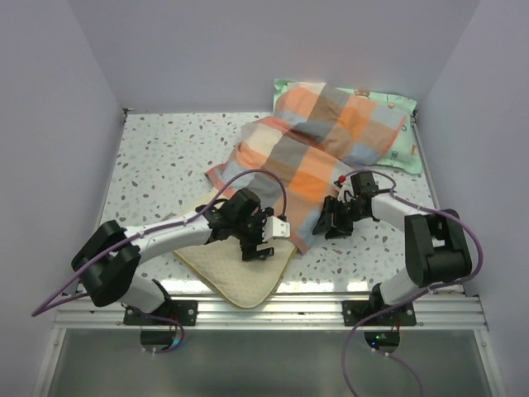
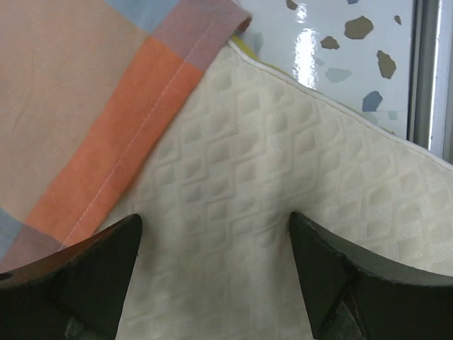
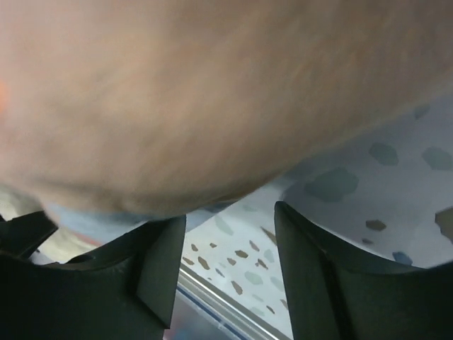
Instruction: Put the pillow into the pillowcase
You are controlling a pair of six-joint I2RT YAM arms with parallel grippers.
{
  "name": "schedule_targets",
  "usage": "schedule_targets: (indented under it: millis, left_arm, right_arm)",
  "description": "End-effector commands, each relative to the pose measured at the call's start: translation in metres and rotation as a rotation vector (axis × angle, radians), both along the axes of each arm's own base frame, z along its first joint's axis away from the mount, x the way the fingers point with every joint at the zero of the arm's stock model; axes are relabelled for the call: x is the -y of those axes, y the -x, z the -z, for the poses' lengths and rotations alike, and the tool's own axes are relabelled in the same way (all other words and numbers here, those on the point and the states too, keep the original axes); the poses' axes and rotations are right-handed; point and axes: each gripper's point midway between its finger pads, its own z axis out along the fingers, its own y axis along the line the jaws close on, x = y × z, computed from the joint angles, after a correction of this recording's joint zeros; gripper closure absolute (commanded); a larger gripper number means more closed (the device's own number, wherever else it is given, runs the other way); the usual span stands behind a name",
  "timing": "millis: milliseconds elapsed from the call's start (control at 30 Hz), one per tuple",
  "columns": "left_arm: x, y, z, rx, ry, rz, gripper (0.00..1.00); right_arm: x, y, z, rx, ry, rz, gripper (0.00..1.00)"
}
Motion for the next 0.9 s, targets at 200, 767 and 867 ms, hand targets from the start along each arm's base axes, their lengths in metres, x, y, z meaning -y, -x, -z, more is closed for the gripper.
schedule_targets:
  millis: [200, 767, 867]
  left_arm:
    - [0.038, -0.033, -0.009, -0.003, 0.086, -0.134, 0.23]
    - [0.006, -0.188, -0.21, 0.126, 0.604, -0.593, 1.0]
    - [-0.016, -0.199, -0.248, 0.186, 0.646, -0.649, 1.0]
  right_arm:
    - [-0.026, -0.01, 0.026, -0.081, -0.056, -0.052, 0.92]
    - [-0.115, 0.031, -0.22, 0.515, -0.438, -0.521, 1.0]
    - [-0.13, -0.005, -0.229, 0.585, -0.417, -0.542, 1.0]
